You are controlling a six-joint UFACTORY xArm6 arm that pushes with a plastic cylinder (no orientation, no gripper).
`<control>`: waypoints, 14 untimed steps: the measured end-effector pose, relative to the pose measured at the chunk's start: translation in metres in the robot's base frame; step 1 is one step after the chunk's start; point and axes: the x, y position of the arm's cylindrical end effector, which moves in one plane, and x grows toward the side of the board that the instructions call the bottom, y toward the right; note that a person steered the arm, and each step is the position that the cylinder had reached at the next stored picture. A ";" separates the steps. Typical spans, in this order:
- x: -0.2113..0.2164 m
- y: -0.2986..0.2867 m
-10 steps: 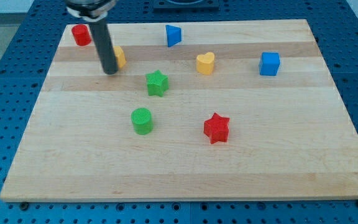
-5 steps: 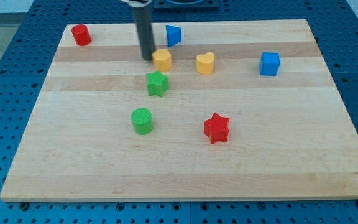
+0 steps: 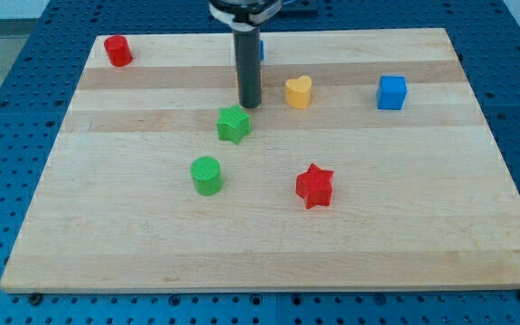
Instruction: Slide the hexagon vertically above the blue cube
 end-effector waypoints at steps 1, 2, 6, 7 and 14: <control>-0.009 -0.039; -0.036 -0.038; -0.055 0.152; -0.063 0.178; 0.013 0.209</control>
